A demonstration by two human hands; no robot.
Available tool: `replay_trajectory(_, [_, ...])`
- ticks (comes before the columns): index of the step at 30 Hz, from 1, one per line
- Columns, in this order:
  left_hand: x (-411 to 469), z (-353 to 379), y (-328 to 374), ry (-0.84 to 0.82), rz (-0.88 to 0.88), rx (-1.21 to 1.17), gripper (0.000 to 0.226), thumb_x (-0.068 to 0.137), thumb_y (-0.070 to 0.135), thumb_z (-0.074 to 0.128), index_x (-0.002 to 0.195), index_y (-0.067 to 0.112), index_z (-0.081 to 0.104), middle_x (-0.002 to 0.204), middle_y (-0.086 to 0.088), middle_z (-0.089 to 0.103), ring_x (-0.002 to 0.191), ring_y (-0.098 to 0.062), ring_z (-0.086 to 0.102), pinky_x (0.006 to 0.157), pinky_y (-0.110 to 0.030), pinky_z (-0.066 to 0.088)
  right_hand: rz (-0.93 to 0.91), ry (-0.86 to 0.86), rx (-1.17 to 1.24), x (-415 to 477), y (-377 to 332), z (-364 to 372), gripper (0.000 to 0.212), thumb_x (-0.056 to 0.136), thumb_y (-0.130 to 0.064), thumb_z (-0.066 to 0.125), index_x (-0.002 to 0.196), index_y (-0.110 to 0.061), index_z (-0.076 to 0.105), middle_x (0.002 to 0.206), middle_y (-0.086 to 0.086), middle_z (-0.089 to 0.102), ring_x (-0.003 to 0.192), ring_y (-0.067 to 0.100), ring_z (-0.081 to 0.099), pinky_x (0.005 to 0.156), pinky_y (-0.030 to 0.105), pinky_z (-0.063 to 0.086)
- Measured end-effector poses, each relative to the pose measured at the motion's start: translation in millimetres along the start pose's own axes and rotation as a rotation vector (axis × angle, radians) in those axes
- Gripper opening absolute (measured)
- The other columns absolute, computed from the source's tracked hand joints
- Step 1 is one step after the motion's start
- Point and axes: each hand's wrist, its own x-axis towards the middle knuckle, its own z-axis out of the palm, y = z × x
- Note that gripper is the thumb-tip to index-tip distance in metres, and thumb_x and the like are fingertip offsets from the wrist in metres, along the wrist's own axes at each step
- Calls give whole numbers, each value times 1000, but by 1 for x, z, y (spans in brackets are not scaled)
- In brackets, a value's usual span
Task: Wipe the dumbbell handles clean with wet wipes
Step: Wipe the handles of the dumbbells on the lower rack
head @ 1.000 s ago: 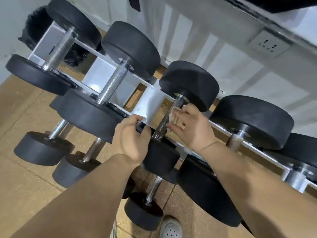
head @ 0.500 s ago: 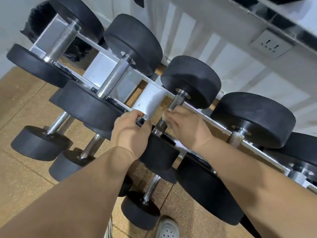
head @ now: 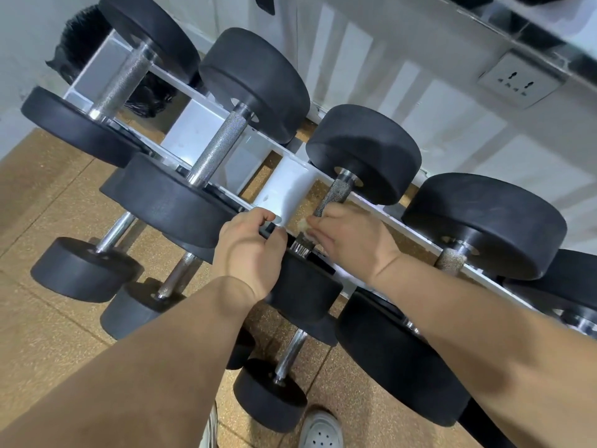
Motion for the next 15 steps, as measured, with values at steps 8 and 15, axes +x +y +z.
replay_trajectory(8, [1,0,-2,-33,7,6,30,93,38,54,116,22,65,124,-1,59,121,-28,48,104,-46,43,151,74,-133,9,-3,-7,20,79,-10,77,98,-13,71,78,7,61,64,24,60,54,28,52])
replay_trajectory(15, [2,1,-4,-47,14,-37,20,83,46,45,94,33,55,112,-1,60,113,-29,50,99,-46,46,201,184,-33,9,19,-9,34,88,-8,67,121,-17,70,95,6,67,81,25,66,69,30,54])
